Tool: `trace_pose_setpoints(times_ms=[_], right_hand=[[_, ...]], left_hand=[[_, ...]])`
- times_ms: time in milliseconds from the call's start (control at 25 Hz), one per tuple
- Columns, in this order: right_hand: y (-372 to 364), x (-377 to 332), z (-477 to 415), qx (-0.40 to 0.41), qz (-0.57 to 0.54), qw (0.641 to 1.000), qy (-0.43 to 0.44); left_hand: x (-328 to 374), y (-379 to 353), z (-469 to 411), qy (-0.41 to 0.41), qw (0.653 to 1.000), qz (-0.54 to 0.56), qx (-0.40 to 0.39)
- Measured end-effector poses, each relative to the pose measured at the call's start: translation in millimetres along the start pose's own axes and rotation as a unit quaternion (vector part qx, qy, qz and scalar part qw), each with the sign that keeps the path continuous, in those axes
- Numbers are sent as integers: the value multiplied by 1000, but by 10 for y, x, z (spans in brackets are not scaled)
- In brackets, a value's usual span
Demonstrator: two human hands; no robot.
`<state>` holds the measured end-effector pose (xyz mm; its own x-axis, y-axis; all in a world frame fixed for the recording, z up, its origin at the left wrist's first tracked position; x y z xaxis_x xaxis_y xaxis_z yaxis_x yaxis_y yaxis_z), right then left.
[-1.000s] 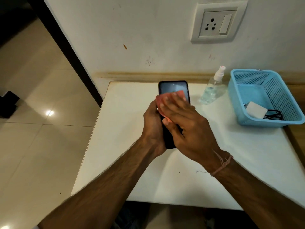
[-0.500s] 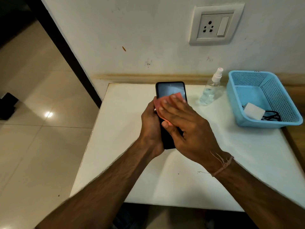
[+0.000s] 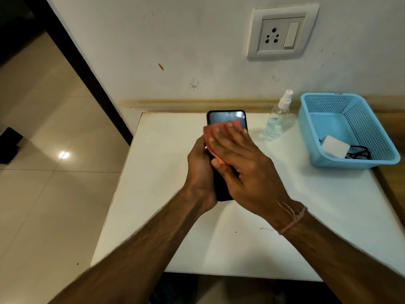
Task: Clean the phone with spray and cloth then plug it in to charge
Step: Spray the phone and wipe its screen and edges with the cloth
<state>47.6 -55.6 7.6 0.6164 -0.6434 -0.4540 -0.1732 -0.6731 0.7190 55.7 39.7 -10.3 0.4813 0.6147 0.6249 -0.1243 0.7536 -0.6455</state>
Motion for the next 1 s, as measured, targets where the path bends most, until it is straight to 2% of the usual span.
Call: trace_pose_setpoints(times_ms=[120, 280, 400, 600, 680, 880, 1000], right_hand=[[62, 55, 96, 32, 8, 999, 5], [137, 305, 35, 87, 48, 992, -73], [118, 275, -54, 82, 27, 994, -73], [1, 16, 62, 3, -29, 1000, -6], [-18, 18, 140, 2, -17, 1000, 7], [59, 254, 30, 58, 40, 994, -87], [40, 228, -30, 53, 39, 995, -76]], left_hand=[[68, 78, -42, -17, 1000, 6, 6], [20, 32, -10, -8, 998, -48, 39], [-102, -55, 40, 1, 995, -87, 38], [-42, -8, 9, 6, 1000, -23, 13], [48, 70, -34, 0, 1000, 4, 9], [-5, 45, -17, 0, 998, -53, 44], [-120, -50, 45, 20, 995, -84, 41]])
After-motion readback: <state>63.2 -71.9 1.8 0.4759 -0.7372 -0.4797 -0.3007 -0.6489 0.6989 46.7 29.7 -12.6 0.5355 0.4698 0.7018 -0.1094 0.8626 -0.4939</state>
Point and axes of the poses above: each hand's wrist, its own z-axis away from the middle knuckle, its own y-axis out of the back of the hand, x = y × z, the point moved 3 cm from there along -z, towards the middle knuckle, and after that the axes turned 1 degree about -y, right-handed, at the moved point
